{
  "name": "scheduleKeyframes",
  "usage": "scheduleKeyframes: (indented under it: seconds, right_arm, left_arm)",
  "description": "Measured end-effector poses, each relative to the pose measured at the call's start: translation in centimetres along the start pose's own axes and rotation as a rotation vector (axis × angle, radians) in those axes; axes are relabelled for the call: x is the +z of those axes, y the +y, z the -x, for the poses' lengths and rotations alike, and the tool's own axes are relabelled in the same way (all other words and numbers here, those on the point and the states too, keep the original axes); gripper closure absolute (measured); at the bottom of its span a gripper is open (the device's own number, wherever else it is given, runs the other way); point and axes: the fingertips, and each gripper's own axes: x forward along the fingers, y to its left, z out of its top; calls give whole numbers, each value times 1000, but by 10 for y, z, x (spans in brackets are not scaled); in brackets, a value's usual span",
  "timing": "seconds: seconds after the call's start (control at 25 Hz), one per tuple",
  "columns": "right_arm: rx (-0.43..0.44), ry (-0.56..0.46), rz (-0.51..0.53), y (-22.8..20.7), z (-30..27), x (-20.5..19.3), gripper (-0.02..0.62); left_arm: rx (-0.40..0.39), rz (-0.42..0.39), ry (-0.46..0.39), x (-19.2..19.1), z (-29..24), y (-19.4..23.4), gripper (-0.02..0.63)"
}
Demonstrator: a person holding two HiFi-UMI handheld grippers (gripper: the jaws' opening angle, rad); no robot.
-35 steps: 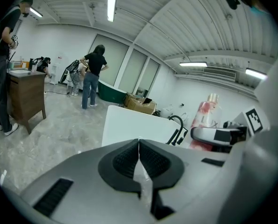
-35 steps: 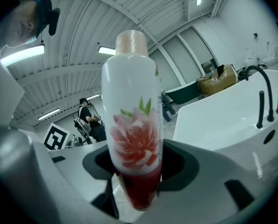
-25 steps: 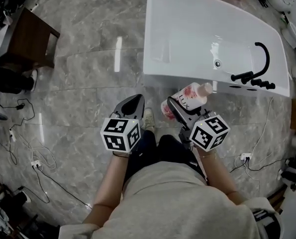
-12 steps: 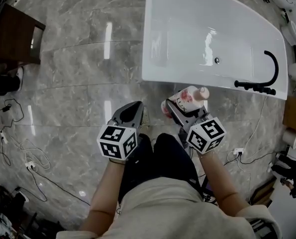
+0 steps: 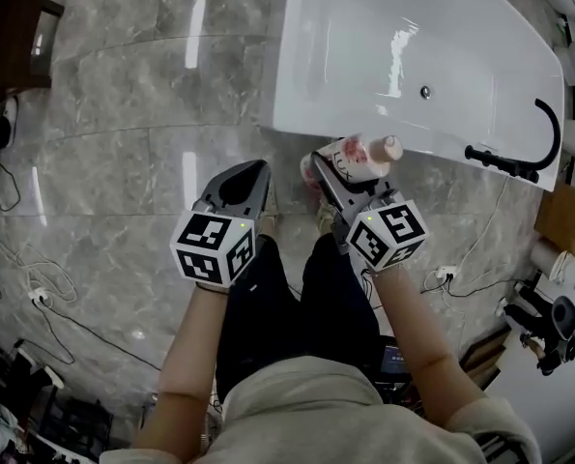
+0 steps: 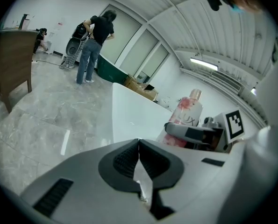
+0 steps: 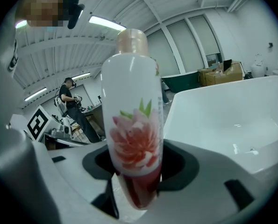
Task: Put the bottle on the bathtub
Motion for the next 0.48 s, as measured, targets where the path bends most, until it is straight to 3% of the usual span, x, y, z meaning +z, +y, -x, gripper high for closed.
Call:
scheduleKeyframes:
  seconds: [0.24, 0.48]
  right_arm:
    - [8, -27, 13, -18, -28, -17, 368]
    - [28, -61, 48, -33, -42, -26, 368]
  left_arm:
    - [-12, -41, -32, -17, -25, 6, 598]
    - [36, -36, -8, -41, -47, 18, 598]
